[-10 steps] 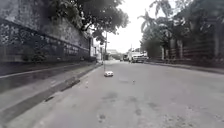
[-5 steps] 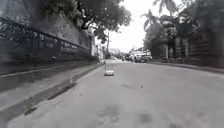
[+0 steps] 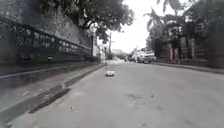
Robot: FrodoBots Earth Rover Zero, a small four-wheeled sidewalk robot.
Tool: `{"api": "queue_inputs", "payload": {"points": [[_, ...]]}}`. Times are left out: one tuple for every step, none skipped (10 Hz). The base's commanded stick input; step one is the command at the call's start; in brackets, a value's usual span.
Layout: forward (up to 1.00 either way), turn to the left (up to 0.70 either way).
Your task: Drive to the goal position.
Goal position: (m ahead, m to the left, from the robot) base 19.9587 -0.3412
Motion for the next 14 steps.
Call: {"api": "queue_inputs", "payload": {"points": [[1.00, 0.00], [1.00, 0.00], [1.00, 0.00], [1.00, 0.00], [1.00, 0.00], [1.00, 0.00], [1.00, 0.00], [1.00, 0.00], [1.00, 0.00], [1.00, 0.00], [1.00, 0.00], [1.00, 0.00], [1.00, 0.00], [1.00, 0.00]]}}
